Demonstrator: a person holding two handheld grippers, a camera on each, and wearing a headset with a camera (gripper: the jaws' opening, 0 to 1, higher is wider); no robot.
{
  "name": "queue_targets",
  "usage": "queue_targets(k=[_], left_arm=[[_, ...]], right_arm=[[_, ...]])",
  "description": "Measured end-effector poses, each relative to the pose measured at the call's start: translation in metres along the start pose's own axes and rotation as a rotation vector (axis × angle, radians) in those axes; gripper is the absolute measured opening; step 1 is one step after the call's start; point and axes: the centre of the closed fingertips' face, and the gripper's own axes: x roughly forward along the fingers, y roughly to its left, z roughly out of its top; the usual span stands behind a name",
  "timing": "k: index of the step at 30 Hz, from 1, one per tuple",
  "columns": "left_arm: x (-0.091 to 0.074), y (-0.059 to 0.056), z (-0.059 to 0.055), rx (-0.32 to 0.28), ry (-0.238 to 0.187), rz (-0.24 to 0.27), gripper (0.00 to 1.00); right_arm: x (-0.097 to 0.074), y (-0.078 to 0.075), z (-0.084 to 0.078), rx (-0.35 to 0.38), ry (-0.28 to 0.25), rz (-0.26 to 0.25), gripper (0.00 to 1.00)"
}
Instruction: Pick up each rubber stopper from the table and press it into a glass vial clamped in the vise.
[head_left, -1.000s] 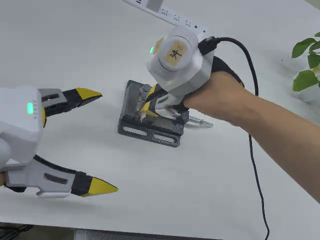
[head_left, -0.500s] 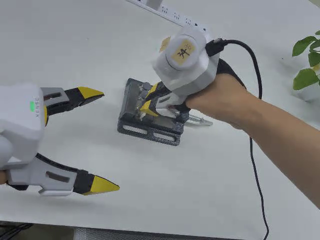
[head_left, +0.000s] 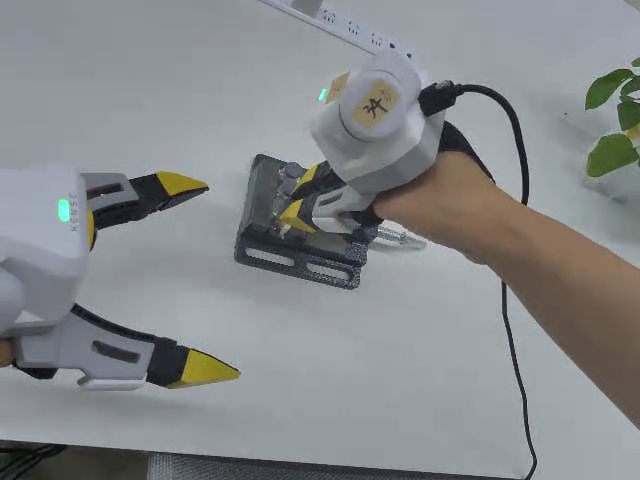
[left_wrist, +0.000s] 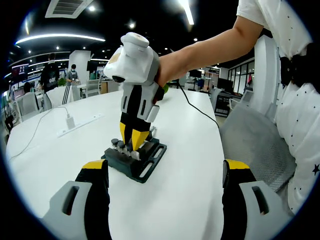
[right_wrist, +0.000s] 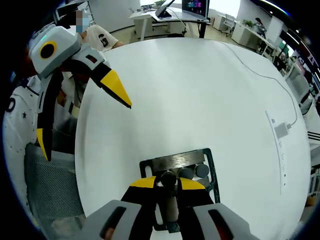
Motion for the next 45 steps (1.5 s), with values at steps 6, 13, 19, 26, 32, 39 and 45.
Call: queue_targets(k=[6, 13, 19, 26, 32, 39, 45], left_arm=[[0.0, 0.0, 0.0, -0.001, 0.0, 0.0, 0.94], [0.001, 0.001, 0.001, 0.0, -0.002, -0.001, 0.94], [0.001, 0.001, 0.002, 0.002, -0.002, -0.005, 0.94], [0.0, 0.002, 0.001, 0.0, 0.001, -0.002, 0.94], [0.0, 0.002, 0.001, -0.001, 0.0, 0.0, 0.94], [0.0, 0.002, 0.0, -0.003, 0.0, 0.001, 0.94], [0.0, 0.003, -0.001, -0.007, 0.001, 0.003, 0.94]], right_arm=[[-0.007, 0.0, 0.005, 0.011, -0.024, 0.0, 0.11], [-0.016, -0.002, 0.006, -0.014, -0.042, -0.017, 0.04], [-0.014, -0.003, 0.003, -0.009, -0.05, -0.002, 0.0], [-0.011, 0.0, 0.003, -0.019, -0.047, 0.011, 0.0], [-0.007, 0.001, 0.003, -0.028, -0.04, 0.018, 0.0], [-0.004, -0.001, 0.002, -0.032, -0.03, 0.019, 0.0], [-0.004, 0.0, 0.002, -0.055, -0.021, 0.016, 0.0]])
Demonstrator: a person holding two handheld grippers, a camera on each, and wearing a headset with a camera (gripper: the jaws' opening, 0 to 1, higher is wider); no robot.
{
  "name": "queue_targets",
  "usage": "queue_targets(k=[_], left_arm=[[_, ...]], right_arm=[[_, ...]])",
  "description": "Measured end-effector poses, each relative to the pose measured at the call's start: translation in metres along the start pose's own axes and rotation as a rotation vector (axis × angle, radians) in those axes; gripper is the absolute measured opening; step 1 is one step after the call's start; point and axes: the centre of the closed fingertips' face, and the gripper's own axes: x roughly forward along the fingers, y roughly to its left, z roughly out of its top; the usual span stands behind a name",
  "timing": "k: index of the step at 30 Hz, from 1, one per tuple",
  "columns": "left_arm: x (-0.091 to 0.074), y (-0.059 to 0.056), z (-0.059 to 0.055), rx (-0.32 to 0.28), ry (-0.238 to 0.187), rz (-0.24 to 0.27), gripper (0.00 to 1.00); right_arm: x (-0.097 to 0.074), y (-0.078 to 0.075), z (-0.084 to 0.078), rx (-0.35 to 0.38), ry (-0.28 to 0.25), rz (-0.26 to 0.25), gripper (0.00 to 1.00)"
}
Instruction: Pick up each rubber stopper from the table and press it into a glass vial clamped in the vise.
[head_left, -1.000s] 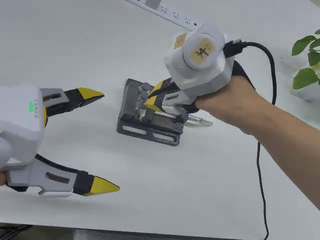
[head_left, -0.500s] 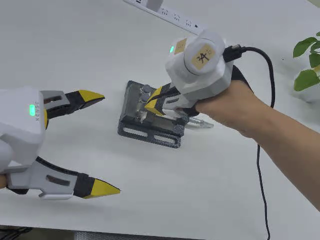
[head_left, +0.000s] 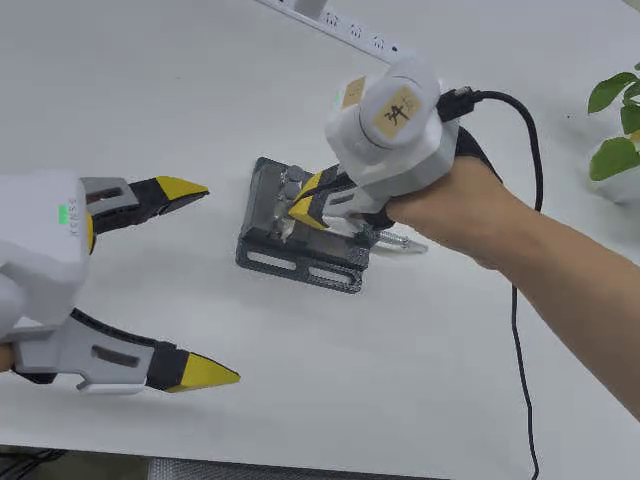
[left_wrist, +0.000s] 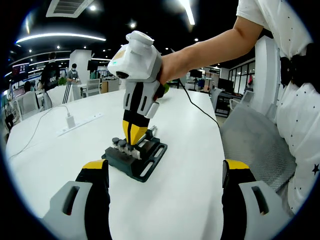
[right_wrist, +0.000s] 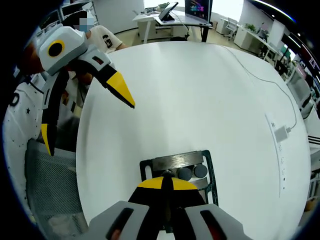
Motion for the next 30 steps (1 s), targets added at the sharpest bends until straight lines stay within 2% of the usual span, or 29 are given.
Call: queue_targets(k=[11, 24, 30], left_arm=[[0.0034, 0.0021, 0.0042, -0.005, -0.02, 0.003, 0.93], [0.0013, 0.0034, 0.0037, -0.008, -0.028, 0.008, 0.93], [0.0014, 0.0042, 0.0047, -0.008, -0.032, 0.01, 0.93]], right_arm=[[0.0033, -0.0023, 0.0006, -0.048, 0.035, 0.0, 0.0], [0.0042, -0.0033, 0.0002, -0.028, 0.086, 0.036, 0.0], [0.0041, -0.0019, 0.0, -0.048, 0.11, 0.042, 0.0]])
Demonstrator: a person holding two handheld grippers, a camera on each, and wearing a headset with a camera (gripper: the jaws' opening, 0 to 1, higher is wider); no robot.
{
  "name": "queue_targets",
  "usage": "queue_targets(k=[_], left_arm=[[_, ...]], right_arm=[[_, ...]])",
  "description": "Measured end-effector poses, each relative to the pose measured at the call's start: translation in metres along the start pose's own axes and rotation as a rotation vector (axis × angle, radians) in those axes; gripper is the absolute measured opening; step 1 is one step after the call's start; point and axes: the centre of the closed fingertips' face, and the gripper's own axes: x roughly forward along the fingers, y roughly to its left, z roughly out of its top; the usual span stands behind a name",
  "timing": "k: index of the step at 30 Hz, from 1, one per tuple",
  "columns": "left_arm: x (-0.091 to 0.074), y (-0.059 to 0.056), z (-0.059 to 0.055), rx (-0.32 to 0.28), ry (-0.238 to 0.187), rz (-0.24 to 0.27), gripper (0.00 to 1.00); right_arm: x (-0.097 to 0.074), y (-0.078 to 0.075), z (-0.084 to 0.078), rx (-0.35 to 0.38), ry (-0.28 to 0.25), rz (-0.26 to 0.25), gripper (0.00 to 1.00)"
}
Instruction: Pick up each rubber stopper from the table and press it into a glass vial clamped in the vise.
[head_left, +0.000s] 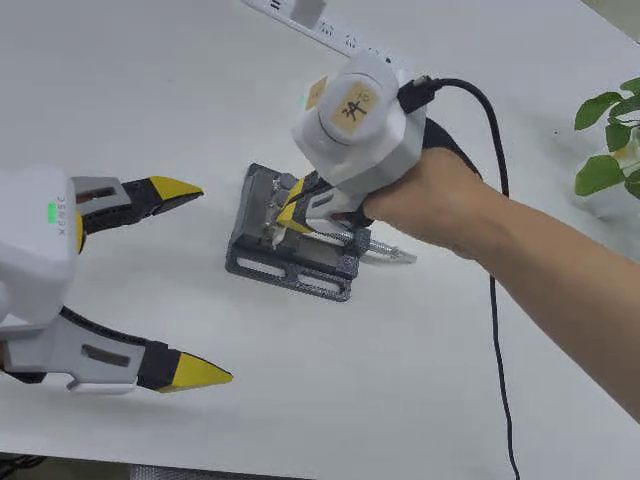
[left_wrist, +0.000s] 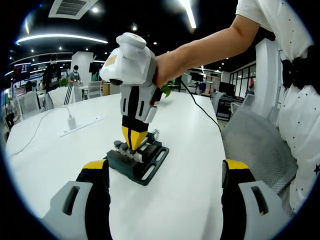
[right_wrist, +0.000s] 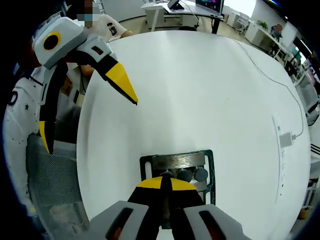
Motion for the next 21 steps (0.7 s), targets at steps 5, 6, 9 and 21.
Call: queue_targets(k=[5, 6, 9, 21], left_arm=[[0.0003, 0.0, -0.0001, -0.001, -0.001, 0.0, 0.92], [0.0004, -0.0003, -0.0001, -0.001, -0.001, -0.001, 0.92], [-0.0003, 0.0006, 0.0002, -0.004, -0.003, 0.003, 0.92], [-0.0007, 0.0029, 0.0024, 0.006, -0.004, 0.007, 0.92]], right_arm=[[0.0007, -0.0001, 0.0007, -0.001, 0.002, 0.019, 0.0], [0.0009, 0.0003, 0.001, -0.004, 0.007, 0.02, 0.0], [0.0013, 0.0002, 0.0009, -0.009, 0.019, 0.025, 0.0], [0.0038, 0.0014, 0.0013, -0.04, 0.054, 0.038, 0.0]])
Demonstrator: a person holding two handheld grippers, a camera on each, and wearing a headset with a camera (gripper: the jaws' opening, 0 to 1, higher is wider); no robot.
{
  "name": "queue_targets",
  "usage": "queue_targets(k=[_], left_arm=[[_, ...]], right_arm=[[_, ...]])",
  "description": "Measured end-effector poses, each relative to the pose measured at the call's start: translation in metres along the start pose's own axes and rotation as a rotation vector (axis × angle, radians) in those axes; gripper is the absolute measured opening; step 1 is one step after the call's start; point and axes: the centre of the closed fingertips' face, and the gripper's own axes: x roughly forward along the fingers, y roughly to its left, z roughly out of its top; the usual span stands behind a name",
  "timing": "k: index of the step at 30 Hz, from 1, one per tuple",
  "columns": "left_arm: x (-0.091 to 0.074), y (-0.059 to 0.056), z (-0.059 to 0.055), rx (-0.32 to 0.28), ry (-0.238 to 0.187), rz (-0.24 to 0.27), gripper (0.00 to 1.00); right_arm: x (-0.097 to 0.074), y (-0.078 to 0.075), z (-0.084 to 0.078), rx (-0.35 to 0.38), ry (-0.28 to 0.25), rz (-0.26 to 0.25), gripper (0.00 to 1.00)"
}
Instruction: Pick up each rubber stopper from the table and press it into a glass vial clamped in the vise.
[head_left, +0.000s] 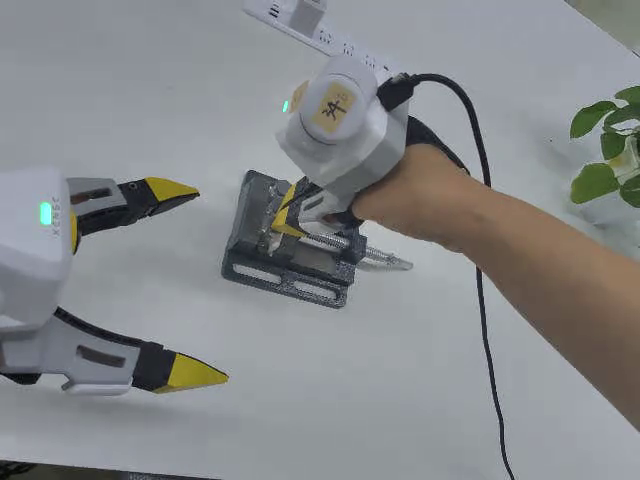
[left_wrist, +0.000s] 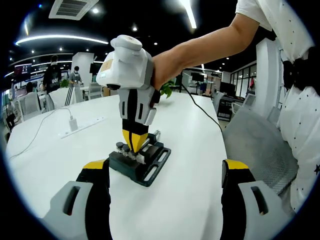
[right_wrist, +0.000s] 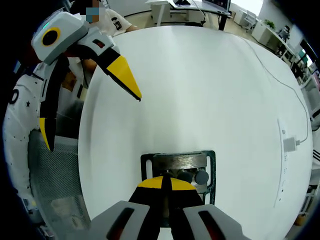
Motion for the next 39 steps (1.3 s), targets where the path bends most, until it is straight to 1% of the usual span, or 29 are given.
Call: queue_targets(k=[5, 6, 10, 12, 14, 15, 16, 18, 22, 25, 27, 30, 32, 36, 37, 39], left_arm=[[0.002, -0.002, 0.003, 0.005, 0.001, -0.005, 0.92], [0.002, -0.003, 0.004, 0.007, 0.002, -0.006, 0.92], [0.001, -0.004, 0.005, 0.012, 0.01, -0.009, 0.92], [-0.001, -0.003, 0.006, 0.016, 0.017, -0.006, 0.92], [-0.003, -0.003, 0.007, 0.018, 0.02, -0.003, 0.92], [-0.004, -0.003, 0.008, 0.019, 0.021, -0.002, 0.92], [-0.005, -0.002, 0.008, 0.02, 0.023, 0.001, 0.92], [-0.006, -0.002, 0.008, 0.023, 0.027, 0.003, 0.92], [-0.007, -0.001, 0.006, 0.025, 0.037, 0.008, 0.92], [-0.008, -0.002, 0.006, 0.029, 0.045, 0.008, 0.92], [-0.009, -0.002, 0.005, 0.031, 0.05, 0.009, 0.92], [-0.01, -0.001, 0.005, 0.032, 0.054, 0.013, 0.92], [-0.011, -0.001, 0.004, 0.035, 0.058, 0.015, 0.92], [-0.012, 0.001, 0.006, 0.037, 0.057, 0.022, 0.92], [-0.013, 0.002, 0.007, 0.034, 0.054, 0.024, 0.92], [-0.013, 0.003, 0.009, 0.033, 0.051, 0.028, 0.92]], right_arm=[[0.0, 0.0, 0.0, -0.005, 0.018, 0.013, 0.0], [-0.001, 0.001, 0.0, -0.028, 0.022, 0.013, 0.0], [-0.002, 0.001, 0.0, -0.017, 0.019, 0.001, 0.0], [-0.003, 0.002, -0.001, -0.006, 0.0, -0.013, 0.0], [-0.004, 0.002, -0.002, -0.015, -0.027, -0.019, 0.0], [-0.004, 0.002, -0.002, -0.004, -0.039, -0.021, 0.0], [-0.005, 0.002, -0.002, 0.024, -0.055, -0.021, 0.0], [-0.005, 0.002, -0.003, 0.031, -0.073, -0.024, 0.0], [-0.005, 0.002, -0.002, 0.051, -0.098, -0.033, 0.0], [-0.006, 0.003, -0.003, 0.051, -0.11, -0.042, 0.0], [-0.009, 0.003, 0.0, 0.056, -0.136, -0.054, 0.0], [-0.015, 0.006, 0.001, 0.073, -0.165, -0.048, 0.0], [-0.02, 0.005, -0.002, 0.076, -0.176, -0.072, 0.0], [-0.029, 0.007, -0.008, 0.116, -0.208, -0.089, 0.0], [-0.03, 0.004, -0.011, 0.123, -0.218, -0.097, 0.0], [-0.033, 0.006, -0.016, 0.155, -0.25, -0.108, 0.02]])
